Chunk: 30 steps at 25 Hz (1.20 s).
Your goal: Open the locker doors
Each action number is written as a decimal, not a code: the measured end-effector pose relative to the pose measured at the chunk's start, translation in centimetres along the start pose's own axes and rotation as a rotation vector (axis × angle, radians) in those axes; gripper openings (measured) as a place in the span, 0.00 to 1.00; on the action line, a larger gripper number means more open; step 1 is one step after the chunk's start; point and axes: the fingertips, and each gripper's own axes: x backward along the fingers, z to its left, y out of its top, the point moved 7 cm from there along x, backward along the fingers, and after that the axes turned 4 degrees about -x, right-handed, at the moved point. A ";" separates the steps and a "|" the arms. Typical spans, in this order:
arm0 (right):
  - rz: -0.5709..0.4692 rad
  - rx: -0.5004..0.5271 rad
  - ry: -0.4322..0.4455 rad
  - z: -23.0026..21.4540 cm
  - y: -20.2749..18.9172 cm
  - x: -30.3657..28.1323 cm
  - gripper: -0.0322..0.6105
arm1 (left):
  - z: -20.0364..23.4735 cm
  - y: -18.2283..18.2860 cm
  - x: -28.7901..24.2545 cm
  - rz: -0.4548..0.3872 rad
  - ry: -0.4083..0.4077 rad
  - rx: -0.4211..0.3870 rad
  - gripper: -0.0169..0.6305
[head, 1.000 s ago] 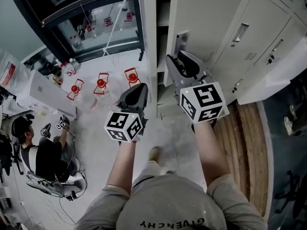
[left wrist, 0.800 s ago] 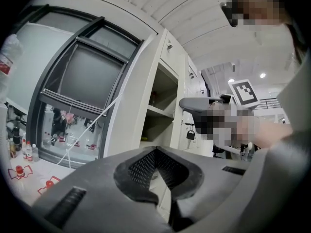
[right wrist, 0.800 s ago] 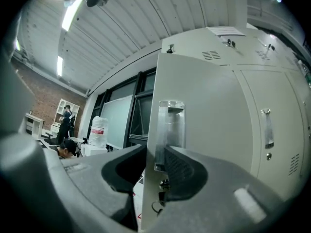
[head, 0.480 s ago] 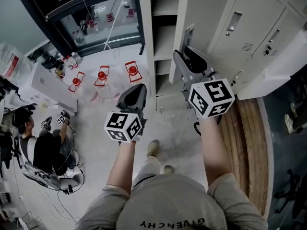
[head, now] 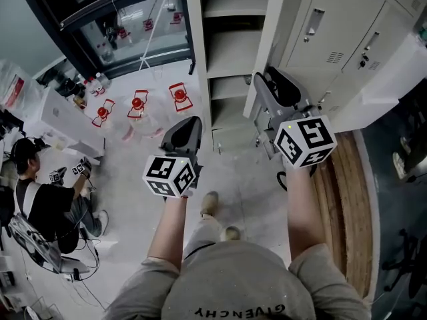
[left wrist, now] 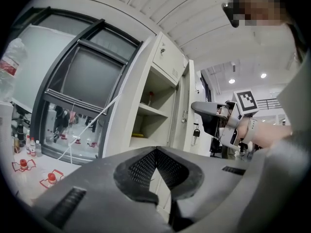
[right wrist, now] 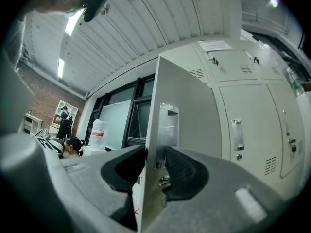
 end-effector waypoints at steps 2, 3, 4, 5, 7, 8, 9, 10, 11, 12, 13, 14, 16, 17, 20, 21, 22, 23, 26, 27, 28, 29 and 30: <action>-0.001 0.011 -0.014 -0.2 0.2 0.8 0.25 | -0.3 0.0 0.2 -0.001 -0.005 0.000 0.02; -0.001 0.018 -0.021 -0.3 0.3 1.1 0.25 | -0.5 0.1 0.3 -0.002 -0.007 0.000 0.02; 0.000 0.025 -0.028 -0.4 0.3 1.5 0.25 | -0.6 0.1 0.4 -0.004 -0.008 0.000 0.02; 0.000 0.033 -0.036 -0.5 0.4 1.9 0.25 | -0.7 0.1 0.5 -0.005 -0.009 0.001 0.02; 0.001 0.047 -0.051 -0.6 0.4 2.7 0.24 | -0.9 0.0 0.7 -0.005 -0.010 0.000 0.02; 0.001 0.051 -0.059 -0.8 0.5 3.1 0.23 | -1.0 -0.1 0.7 -0.005 -0.009 -0.003 0.02; 0.000 0.053 -0.067 -1.0 0.5 3.5 0.23 | -1.1 -0.1 0.7 -0.005 -0.007 -0.006 0.02; 0.000 0.053 -0.074 -1.2 0.6 3.9 0.22 | -1.2 -0.1 0.7 -0.004 -0.004 -0.008 0.02; 0.001 0.052 -0.081 -1.4 0.6 4.3 0.22 | -1.3 -0.1 0.7 -0.004 -0.002 -0.009 0.02; 0.001 0.052 -0.088 -1.7 0.6 4.7 0.22 | -1.5 -0.1 0.7 -0.005 -0.001 -0.008 0.02; 0.001 0.053 -0.096 -1.9 0.7 5.1 0.22 | -1.7 0.0 0.8 -0.007 -0.001 -0.009 0.02; 0.000 0.055 -0.105 -2.1 0.8 5.6 0.22 | -1.9 0.1 0.8 -0.009 -0.002 -0.010 0.02; -0.002 0.058 -0.129 -2.6 1.0 6.5 0.22 | -2.1 0.2 0.9 -0.012 -0.007 -0.011 0.02; -0.004 0.057 -0.143 -2.8 1.0 6.9 0.22 | -2.2 0.3 1.0 -0.012 -0.008 -0.011 0.02; -0.012 0.049 -0.182 -3.8 1.1 8.3 0.21 | -2.6 0.1 1.1 -0.010 -0.006 -0.006 0.02; -0.014 0.046 -0.194 -4.2 1.1 8.8 0.21 | -2.8 -0.1 1.1 -0.008 -0.005 -0.005 0.02; -0.016 0.044 -0.206 -4.6 1.1 9.3 0.21 | -3.0 -0.2 1.1 -0.008 -0.004 -0.004 0.02; -0.018 0.041 -0.218 -5.0 1.1 9.8 0.21 | -3.1 -0.3 1.1 -0.007 -0.003 -0.003 0.02; -0.023 0.037 -0.261 -6.5 1.2 11.0 0.20 | -3.6 -0.4 0.8 -0.005 -0.010 -0.004 0.02; -0.025 0.036 -0.275 -7.0 1.3 11.4 0.19 | -3.8 -0.4 0.7 -0.005 -0.013 -0.006 0.02; -0.027 0.034 -0.289 -7.4 1.3 11.8 0.18 | -4.0 -0.3 0.6 -0.004 -0.015 -0.008 0.02; -0.029 0.033 -0.304 -7.9 1.3 12.2 0.17 | -4.2 -0.3 0.5 -0.004 -0.017 -0.010 0.02; -0.031 0.031 -0.318 -8.5 1.3 12.5 0.17 | -4.3 -0.3 0.4 -0.004 -0.018 -0.011 0.02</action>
